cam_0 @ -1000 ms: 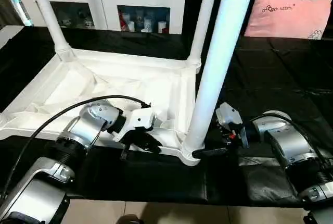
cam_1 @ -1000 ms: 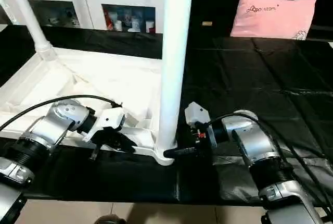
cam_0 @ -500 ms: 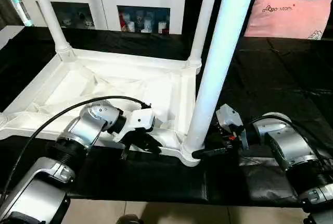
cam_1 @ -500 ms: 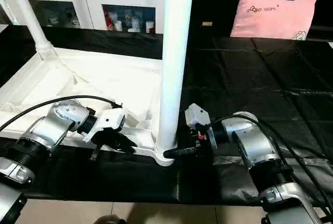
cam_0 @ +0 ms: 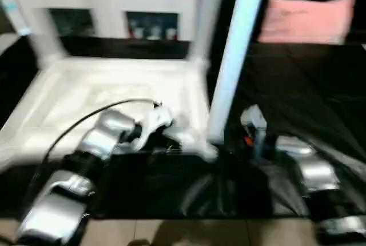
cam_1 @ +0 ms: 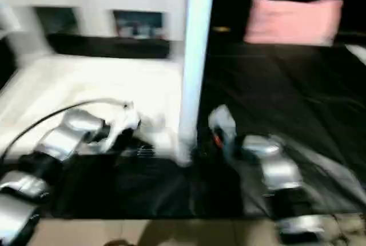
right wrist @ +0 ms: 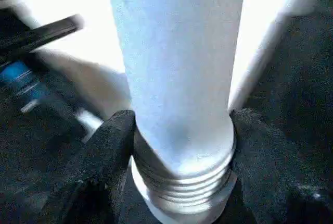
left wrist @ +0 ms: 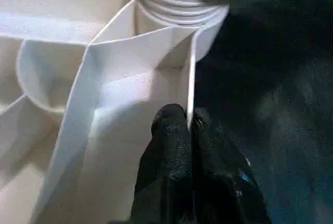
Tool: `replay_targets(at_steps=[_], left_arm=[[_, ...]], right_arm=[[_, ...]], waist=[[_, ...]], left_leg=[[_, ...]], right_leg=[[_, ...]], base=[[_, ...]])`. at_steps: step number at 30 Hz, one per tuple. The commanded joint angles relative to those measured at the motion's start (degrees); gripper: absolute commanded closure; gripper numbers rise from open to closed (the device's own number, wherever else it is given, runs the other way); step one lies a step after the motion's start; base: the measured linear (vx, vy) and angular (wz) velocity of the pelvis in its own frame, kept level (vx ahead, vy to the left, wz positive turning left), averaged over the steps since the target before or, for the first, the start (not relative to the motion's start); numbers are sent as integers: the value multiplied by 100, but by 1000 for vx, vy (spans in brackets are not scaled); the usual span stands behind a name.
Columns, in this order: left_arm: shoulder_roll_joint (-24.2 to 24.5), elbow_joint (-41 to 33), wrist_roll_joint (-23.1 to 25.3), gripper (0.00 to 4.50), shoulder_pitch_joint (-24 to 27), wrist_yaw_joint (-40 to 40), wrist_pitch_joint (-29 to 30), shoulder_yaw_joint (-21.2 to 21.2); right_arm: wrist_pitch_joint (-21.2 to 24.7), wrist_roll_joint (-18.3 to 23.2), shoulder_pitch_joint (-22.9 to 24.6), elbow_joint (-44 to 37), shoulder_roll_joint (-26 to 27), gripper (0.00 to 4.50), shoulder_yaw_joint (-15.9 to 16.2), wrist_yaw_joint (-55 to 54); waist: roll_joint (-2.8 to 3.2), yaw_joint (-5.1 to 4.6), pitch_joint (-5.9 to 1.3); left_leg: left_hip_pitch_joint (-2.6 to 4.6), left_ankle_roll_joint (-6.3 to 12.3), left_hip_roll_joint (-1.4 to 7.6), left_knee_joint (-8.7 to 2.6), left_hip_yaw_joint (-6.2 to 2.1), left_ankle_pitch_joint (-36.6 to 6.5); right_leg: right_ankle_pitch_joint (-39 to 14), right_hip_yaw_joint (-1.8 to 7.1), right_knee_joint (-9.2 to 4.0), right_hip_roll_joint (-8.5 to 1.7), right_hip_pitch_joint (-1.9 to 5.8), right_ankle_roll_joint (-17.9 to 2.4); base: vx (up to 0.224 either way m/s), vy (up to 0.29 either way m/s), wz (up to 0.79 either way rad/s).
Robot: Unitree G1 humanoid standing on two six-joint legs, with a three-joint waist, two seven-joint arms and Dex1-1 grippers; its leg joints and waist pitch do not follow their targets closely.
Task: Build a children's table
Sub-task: Rotate leg to tighten
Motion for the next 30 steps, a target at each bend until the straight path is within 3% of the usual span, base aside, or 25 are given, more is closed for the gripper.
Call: replay_targets(at_steps=[1,4,7,8,10,15,16,18,20,23,24,25,27,30], left_arm=[[-361,-107,-289,450,-377,435,30,227],[-746,167,-294,450,-658,1285,228,518],[-892,249,-296,450,-774,1613,327,640],[-945,281,-236,450,-828,1830,346,673],[-900,311,-105,450,-842,1899,234,588],[-744,270,55,450,-751,1707,76,393],[-691,256,76,450,-716,1639,39,364],[-645,255,90,450,-693,1583,21,339],[-422,219,131,450,-559,1249,-160,211],[-291,173,133,450,-474,1017,-230,151],[-288,172,133,450,-472,1011,-231,150],[-87,144,121,450,-375,601,-482,69],[-22,147,116,450,-352,468,-563,42],[181,125,111,450,-283,-23,-859,-78]], right_arm=[[438,-124,74,435,551,189,353,-435],[631,-67,-241,893,1133,189,-67,-1678],[632,-47,-436,1104,1369,189,-255,-2147],[549,-75,-556,1201,1470,189,-283,-2327],[342,-138,-621,1206,1486,133,-241,-2330],[207,-267,-529,974,1353,98,-177,-2106],[173,-262,-455,849,1260,74,-175,-1999],[123,-255,-411,770,1180,74,-182,-1926],[-235,-246,-217,432,724,40,-68,-1309],[-356,-169,-135,254,434,32,-58,-867],[-357,-166,-133,249,427,21,-59,-855],[-501,-98,-35,-53,-74,10,-4,-50],[-563,-90,-7,-153,-245,10,31,221],[-603,27,19,-373,-683,10,63,902]], waist=[[-16,18,-341],[5,-3,-342],[18,0,-346],[30,-9,-364],[18,-20,-372],[5,-6,-358],[-7,-9,-349],[-10,-3,-348],[-11,-9,-352],[-41,3,-382],[-36,1,-394],[-27,23,-417],[-29,35,-430],[-33,44,-394]], left_leg=[[-4,92,243,-429,-110,-978],[5,87,220,-418,-99,-873],[9,81,236,-429,-103,-865],[12,78,253,-432,-111,-799],[4,139,248,-418,-97,-681],[-6,263,239,-417,-84,-677],[1,247,245,-427,-85,-752],[6,252,247,-426,-86,-770],[-2,259,252,-422,-86,-753],[-58,391,242,-386,-87,-518],[-55,425,240,-374,-81,-439],[-81,540,224,-336,-81,-277],[-91,707,236,-303,-73,-82],[-81,762,244,-314,-65,-361]], right_leg=[[-1553,310,-501,-551,241,-1037],[-1594,303,-515,-540,227,-1026],[-1412,308,-507,-537,229,-1056],[-1138,309,-465,-533,238,-1103],[-628,312,-424,-527,249,-1230],[-568,321,-435,-543,274,-1221],[-771,321,-452,-550,274,-1185],[-843,320,-464,-548,272,-1159],[-769,323,-456,-544,272,-1159],[-303,323,-395,-543,322,-1210],[-174,323,-375,-540,311,-1247],[145,312,-335,-524,317,-1337],[654,315,-270,-505,291,-1407],[251,297,-327,-514,280,-1404]], base=[[0,0,0],[0,0,0],[0,0,0],[0,0,0],[0,0,0],[0,0,0],[0,0,0],[0,0,0],[0,0,0],[0,0,0],[0,0,0],[0,0,0],[0,0,0],[0,0,0]])
